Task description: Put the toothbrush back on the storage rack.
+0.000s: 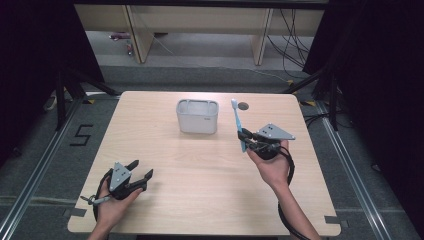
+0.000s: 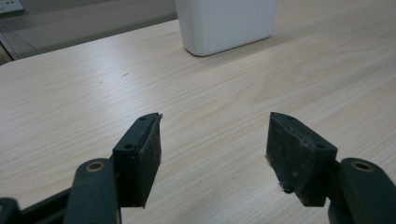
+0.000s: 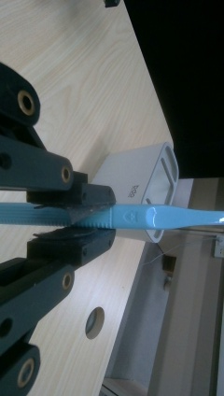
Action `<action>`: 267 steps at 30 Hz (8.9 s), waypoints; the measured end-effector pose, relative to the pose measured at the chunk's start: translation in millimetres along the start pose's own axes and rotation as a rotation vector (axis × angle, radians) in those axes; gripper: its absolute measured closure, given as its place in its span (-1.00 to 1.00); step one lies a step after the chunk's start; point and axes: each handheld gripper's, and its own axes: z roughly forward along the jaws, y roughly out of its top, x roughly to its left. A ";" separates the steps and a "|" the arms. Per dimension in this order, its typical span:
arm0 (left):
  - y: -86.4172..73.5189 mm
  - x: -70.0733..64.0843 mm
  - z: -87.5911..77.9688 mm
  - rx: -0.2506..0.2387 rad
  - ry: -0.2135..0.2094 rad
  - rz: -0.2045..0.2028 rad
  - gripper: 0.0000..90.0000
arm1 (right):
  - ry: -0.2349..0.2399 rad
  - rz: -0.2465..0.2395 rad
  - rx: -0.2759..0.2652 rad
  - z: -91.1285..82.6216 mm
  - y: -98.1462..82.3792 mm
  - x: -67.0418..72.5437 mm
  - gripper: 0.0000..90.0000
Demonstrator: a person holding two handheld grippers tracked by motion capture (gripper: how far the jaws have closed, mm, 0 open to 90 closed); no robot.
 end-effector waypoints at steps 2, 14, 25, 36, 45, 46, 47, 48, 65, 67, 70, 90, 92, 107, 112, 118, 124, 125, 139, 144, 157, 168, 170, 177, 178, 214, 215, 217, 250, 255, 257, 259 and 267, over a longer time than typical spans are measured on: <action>0.2 -0.1 -0.6 0.005 0.001 0.001 -0.22 | -0.013 -0.022 -0.008 0.6 1.0 -1.9 0.75; -0.1 0.1 -0.2 0.000 0.000 -0.001 -0.22 | -0.011 0.006 -0.049 5.5 6.5 -6.2 0.75; -0.1 0.1 0.0 -0.001 0.000 -0.005 -0.22 | -0.003 0.046 -0.063 10.1 8.7 -6.2 0.75; -0.3 0.2 0.2 -0.006 -0.002 -0.006 -0.22 | -0.022 0.052 -0.080 14.1 11.9 -6.8 0.75; 0.0 0.1 -0.8 0.002 0.001 -0.006 -0.22 | -0.025 0.042 -0.090 18.7 14.5 -5.7 0.75; 0.0 0.1 -0.9 0.003 0.001 -0.005 -0.22 | -0.026 0.041 -0.093 19.2 14.8 -5.7 0.75; 0.0 0.1 -0.9 0.003 0.001 -0.005 -0.22 | -0.026 0.041 -0.093 19.2 14.8 -5.7 0.75; -0.2 0.2 -0.2 -0.003 -0.001 -0.004 -0.22 | -0.026 0.027 -0.100 19.9 15.2 -6.3 0.75; -0.1 0.2 -0.9 0.000 -0.001 -0.003 -0.22 | -0.037 0.054 -0.130 28.1 19.7 -2.3 0.75; -0.2 0.1 -0.4 -0.002 0.000 -0.003 -0.22 | -0.055 0.032 -0.147 29.1 20.2 -4.1 0.75; 0.1 0.1 -1.0 0.005 0.000 0.000 -0.22 | -0.048 0.057 -0.156 30.6 21.2 -3.3 0.75; -0.1 0.1 -0.3 0.000 -0.003 -0.001 -0.22 | -0.051 0.077 -0.200 43.0 31.3 -1.4 0.75; -0.1 0.1 -0.4 0.001 -0.003 -0.001 -0.22 | -0.050 0.081 -0.206 44.7 32.0 -1.5 0.75; -0.2 0.2 -1.4 -0.002 -0.005 -0.007 -0.22 | -0.054 0.072 -0.207 54.3 35.9 -0.8 0.75; -0.2 0.1 -1.5 -0.002 -0.006 -0.005 -0.22 | -0.062 0.068 -0.215 55.8 38.2 -0.8 0.75; -0.4 0.0 -0.8 -0.005 -0.004 -0.002 -0.22 | -0.050 0.076 -0.223 58.3 41.1 0.4 0.75; -0.2 0.1 -1.1 -0.001 -0.004 -0.009 -0.22 | -0.061 0.070 -0.233 60.7 44.1 -1.2 0.75; -0.2 0.2 -1.1 -0.001 -0.004 -0.010 -0.22 | -0.065 0.060 -0.229 60.7 44.5 -2.1 0.75; -0.2 0.0 -1.1 0.001 -0.003 -0.007 -0.22 | -0.069 0.051 -0.231 68.0 50.3 -3.5 0.75; 0.0 0.0 -1.1 0.004 -0.002 -0.006 -0.22 | -0.069 0.068 -0.224 69.1 51.6 -3.2 0.75; -0.1 0.1 -1.0 0.003 -0.003 -0.008 -0.22 | -0.072 0.059 -0.230 76.3 54.3 -3.3 0.75; -0.2 0.1 -1.5 0.000 -0.004 -0.008 -0.22 | -0.063 0.069 -0.229 82.2 55.5 0.1 0.75; -0.2 0.1 -1.5 0.000 -0.005 -0.008 -0.22 | -0.065 0.057 -0.236 83.0 55.9 -0.4 0.75; -0.2 0.0 -1.7 0.001 -0.005 -0.008 -0.22 | -0.080 0.061 -0.243 85.7 58.2 1.0 0.75; -0.2 0.0 -1.7 0.001 -0.005 -0.008 -0.22 | -0.068 0.076 -0.232 85.6 58.4 1.4 0.75; -0.9 0.9 -2.4 -0.008 -0.005 -0.037 -0.22 | -0.094 0.067 -0.227 115.3 64.4 -3.9 0.75; -0.9 1.0 -2.4 -0.008 -0.005 -0.037 -0.22 | -0.096 0.058 -0.222 115.7 65.0 -4.5 0.75; -0.9 0.9 -2.4 -0.008 -0.005 -0.037 -0.22 | -0.097 0.062 -0.235 117.3 65.2 -4.0 0.75; -1.2 2.1 -2.0 -0.019 -0.011 -0.046 -0.21 | -0.085 0.076 -0.237 133.6 65.8 -1.3 0.75; -1.3 2.2 -2.1 -0.019 -0.010 -0.046 -0.21 | -0.084 0.066 -0.240 136.8 65.0 -1.7 0.75; -1.3 2.3 -2.1 -0.019 -0.010 -0.046 -0.21 | -0.080 0.074 -0.235 137.4 65.0 -1.3 0.75; -1.2 2.6 -2.1 -0.019 -0.011 -0.046 -0.21 | -0.085 0.077 -0.229 137.8 64.0 -1.1 0.75; -1.0 2.8 -2.8 -0.013 -0.008 -0.047 -0.21 | -0.088 0.094 -0.209 141.4 59.8 -0.8 0.75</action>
